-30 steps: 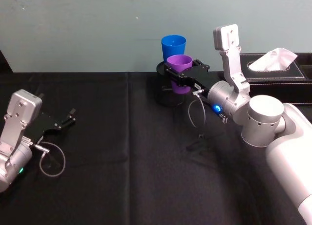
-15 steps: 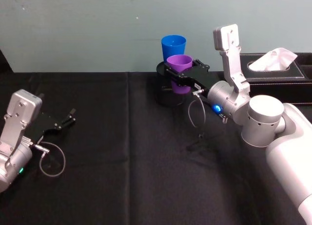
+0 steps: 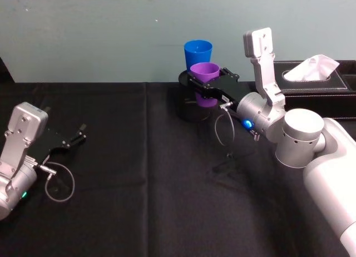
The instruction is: Pick up one cup with a gripper and tap it against the other cup.
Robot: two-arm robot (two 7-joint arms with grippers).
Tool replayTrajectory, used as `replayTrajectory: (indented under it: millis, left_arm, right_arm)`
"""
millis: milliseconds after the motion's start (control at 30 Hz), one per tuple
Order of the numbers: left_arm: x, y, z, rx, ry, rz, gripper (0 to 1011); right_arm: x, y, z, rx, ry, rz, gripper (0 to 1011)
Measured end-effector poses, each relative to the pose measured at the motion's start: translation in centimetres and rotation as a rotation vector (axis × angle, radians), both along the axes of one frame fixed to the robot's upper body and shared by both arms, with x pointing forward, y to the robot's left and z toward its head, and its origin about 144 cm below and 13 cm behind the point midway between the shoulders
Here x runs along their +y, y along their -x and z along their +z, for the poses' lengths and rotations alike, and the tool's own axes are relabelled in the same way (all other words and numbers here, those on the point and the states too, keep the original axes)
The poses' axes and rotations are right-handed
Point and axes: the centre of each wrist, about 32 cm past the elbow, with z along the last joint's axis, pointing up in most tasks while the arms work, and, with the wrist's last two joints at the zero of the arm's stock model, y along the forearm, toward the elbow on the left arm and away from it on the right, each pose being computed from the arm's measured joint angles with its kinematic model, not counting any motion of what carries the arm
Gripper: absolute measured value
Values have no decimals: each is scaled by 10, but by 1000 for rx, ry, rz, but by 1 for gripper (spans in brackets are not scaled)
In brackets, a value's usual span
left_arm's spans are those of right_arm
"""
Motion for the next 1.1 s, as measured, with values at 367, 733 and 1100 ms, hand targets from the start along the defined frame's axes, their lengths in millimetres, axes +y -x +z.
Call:
replayTrajectory:
  millis: [367, 733, 1100]
  left_arm:
    - [0, 0, 0, 0, 0, 0, 1000]
    - [0, 0, 0, 0, 0, 0, 1000]
    - [0, 0, 0, 0, 0, 0, 1000]
  right_arm:
    - [0, 0, 0, 0, 0, 0, 739]
    - [0, 0, 0, 0, 0, 0, 739]
    - [0, 0, 0, 0, 0, 0, 739]
